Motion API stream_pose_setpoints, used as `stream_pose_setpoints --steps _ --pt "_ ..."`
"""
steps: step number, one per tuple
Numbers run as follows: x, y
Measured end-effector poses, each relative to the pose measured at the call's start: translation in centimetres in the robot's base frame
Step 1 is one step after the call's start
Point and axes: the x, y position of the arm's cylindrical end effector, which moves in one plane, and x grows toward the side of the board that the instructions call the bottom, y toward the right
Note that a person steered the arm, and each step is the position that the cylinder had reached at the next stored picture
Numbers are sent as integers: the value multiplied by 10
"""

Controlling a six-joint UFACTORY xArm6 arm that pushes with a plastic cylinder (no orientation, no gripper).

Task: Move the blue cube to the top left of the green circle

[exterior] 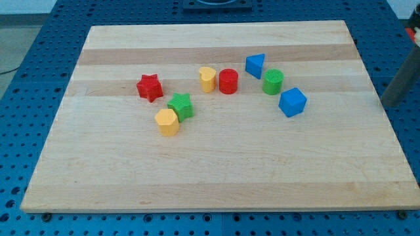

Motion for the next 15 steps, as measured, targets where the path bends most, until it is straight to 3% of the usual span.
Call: stream_pose_setpoints --steps 6,10,14,15 --pt "30 -157" --pt "-72 -218" --pt "-164 -223" --pt "-164 -233"
